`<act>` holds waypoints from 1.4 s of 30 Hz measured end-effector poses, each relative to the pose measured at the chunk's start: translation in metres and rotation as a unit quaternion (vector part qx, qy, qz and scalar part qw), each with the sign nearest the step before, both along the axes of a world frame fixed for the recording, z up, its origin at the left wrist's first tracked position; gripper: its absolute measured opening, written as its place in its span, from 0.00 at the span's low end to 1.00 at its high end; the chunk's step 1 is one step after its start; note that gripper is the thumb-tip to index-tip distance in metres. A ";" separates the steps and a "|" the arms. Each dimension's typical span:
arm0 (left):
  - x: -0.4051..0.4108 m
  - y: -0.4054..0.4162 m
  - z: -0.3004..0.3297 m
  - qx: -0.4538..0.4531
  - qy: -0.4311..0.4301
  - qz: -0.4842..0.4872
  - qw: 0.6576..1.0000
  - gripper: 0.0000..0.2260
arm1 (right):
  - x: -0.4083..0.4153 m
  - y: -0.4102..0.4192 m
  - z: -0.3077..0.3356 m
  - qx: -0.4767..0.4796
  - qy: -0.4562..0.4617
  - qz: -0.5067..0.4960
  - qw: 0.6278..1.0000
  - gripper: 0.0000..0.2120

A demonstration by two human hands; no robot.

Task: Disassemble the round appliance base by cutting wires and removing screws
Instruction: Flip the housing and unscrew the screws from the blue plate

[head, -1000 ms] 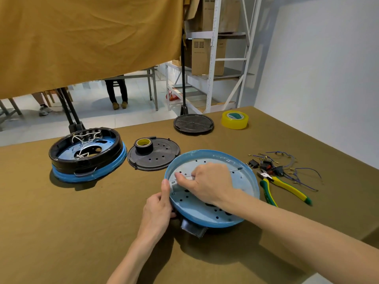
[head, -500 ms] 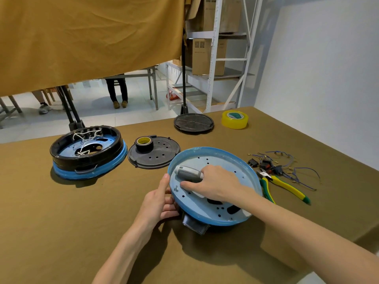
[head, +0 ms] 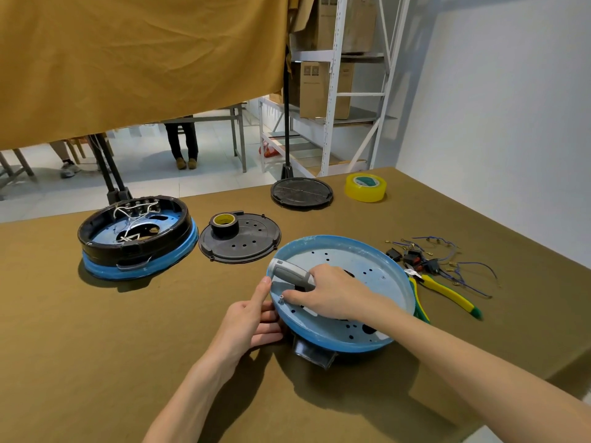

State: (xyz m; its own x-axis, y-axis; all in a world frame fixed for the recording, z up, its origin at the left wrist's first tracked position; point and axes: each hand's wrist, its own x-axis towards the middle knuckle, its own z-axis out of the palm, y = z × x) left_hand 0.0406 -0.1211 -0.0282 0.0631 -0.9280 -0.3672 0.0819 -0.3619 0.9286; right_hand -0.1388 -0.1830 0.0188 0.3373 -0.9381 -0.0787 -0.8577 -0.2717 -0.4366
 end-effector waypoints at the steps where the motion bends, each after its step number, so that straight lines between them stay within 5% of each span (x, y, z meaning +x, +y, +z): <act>1: 0.000 0.000 0.001 0.001 0.009 0.001 1.000 0.36 | 0.000 0.000 -0.001 0.002 -0.003 0.001 1.000 0.26; 7: 0.002 -0.002 0.005 0.006 0.022 0.017 1.000 0.20 | -0.005 -0.008 0.004 -0.009 -0.050 -0.003 0.999 0.24; 10: 0.003 0.002 0.002 -0.017 -0.056 0.005 0.998 0.08 | -0.007 -0.008 0.002 -0.004 -0.046 -0.006 0.999 0.23; 15: 0.005 0.008 0.003 -0.089 -0.140 0.052 0.985 0.09 | -0.006 -0.007 0.001 0.005 -0.018 -0.001 1.000 0.23; 20: 0.008 0.010 0.015 -0.122 -0.012 0.137 0.983 0.09 | -0.008 -0.002 0.006 -0.114 0.035 -0.016 0.993 0.17; 22: 0.005 0.010 0.019 -0.102 0.070 0.121 0.985 0.13 | -0.010 0.000 0.013 -0.144 -0.044 -0.018 0.988 0.16; 26: -0.007 0.010 0.023 -0.087 0.221 0.072 0.969 0.15 | -0.005 0.009 0.025 0.010 -0.275 0.060 0.960 0.13; 32: -0.018 0.011 0.019 -0.130 0.282 0.019 0.950 0.16 | -0.002 0.013 0.031 0.076 -0.316 0.111 0.939 0.06; 37: -0.019 0.010 0.022 -0.166 0.211 0.028 0.963 0.20 | -0.008 0.013 0.028 0.065 -0.342 0.095 0.933 0.06; 42: -0.024 0.004 0.004 -0.296 -0.126 0.105 0.941 0.15 | -0.043 -0.001 0.032 -0.037 -0.256 0.031 0.965 0.15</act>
